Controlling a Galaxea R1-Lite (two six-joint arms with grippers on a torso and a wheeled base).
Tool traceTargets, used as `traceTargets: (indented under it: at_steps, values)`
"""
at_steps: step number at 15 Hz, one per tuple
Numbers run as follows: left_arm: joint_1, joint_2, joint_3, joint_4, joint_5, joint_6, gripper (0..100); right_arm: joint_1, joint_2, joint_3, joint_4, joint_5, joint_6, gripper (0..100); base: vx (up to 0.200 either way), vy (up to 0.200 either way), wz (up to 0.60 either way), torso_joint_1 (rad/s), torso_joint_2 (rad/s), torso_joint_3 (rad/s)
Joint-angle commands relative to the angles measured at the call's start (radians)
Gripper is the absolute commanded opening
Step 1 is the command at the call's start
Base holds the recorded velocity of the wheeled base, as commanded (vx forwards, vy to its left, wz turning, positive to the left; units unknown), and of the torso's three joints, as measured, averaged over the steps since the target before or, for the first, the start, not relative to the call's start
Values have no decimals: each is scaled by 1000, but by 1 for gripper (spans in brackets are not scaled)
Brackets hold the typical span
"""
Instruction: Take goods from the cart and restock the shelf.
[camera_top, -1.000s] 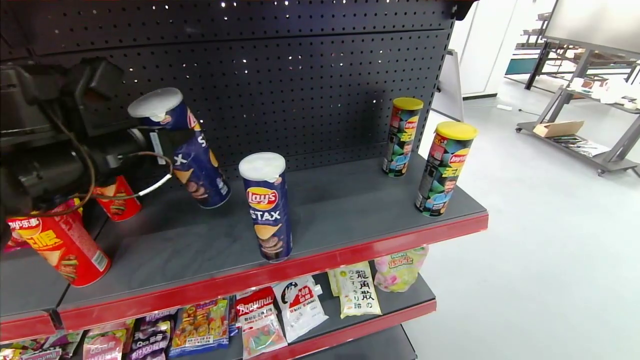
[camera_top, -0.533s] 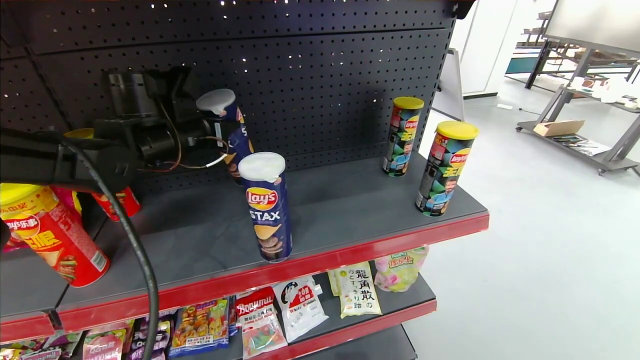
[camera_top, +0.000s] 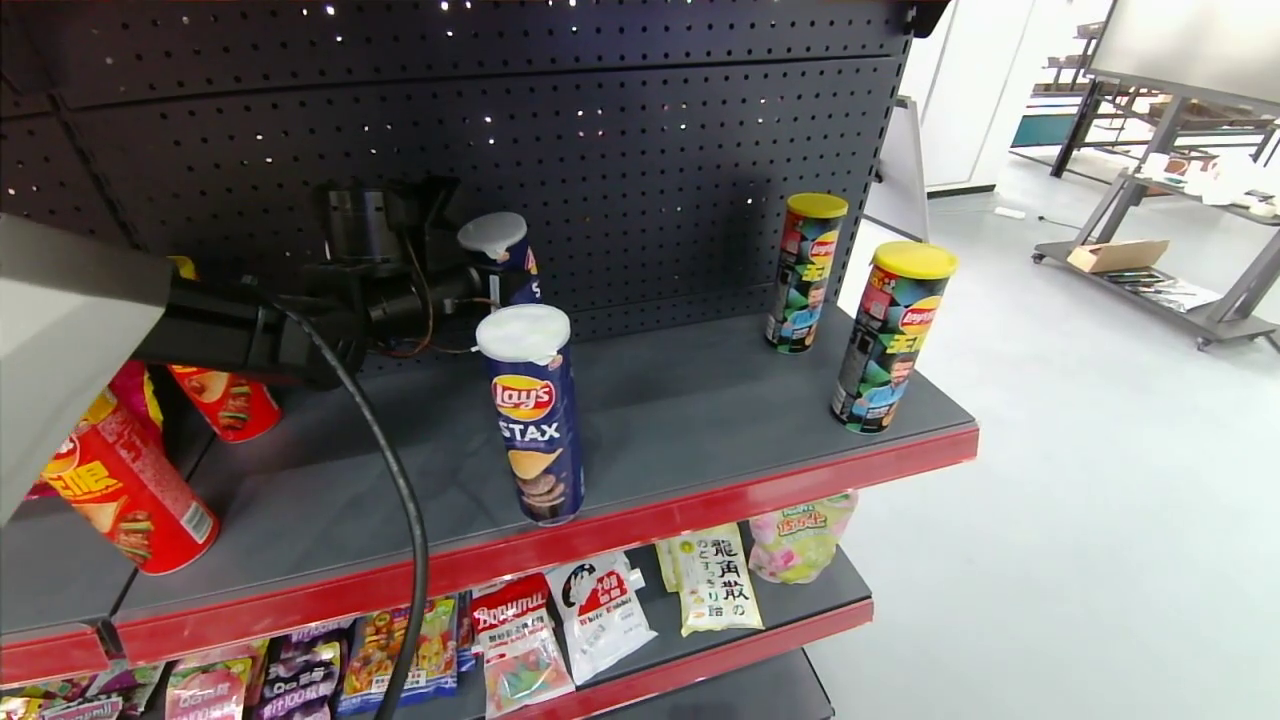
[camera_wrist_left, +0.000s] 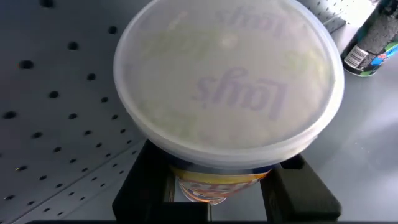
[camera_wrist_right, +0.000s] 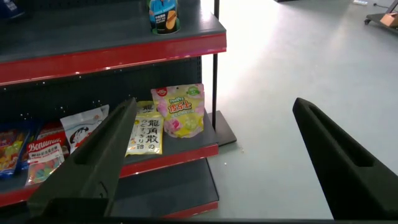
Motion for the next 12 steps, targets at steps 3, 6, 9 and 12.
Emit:
traceTargets:
  at_steps: [3,6,9,12]
  values:
    - [-6,22,-14,3,-3,1,0,0,0,0,-1,0,0,100,0,0,0,0,0,0]
    - [-9,23,-14,3,-3,2,0,0,0,0,-1,0,0,100,0,0,0,0,0,0]
    - [-11,23,-12,12,-5,2,0,0,0,0,-1,0,0,100,0,0,0,0,0,0]
    - [-11,23,-14,24,-11,4,0,0,0,0,-1,0,0,100,0,0,0,0,0,0]
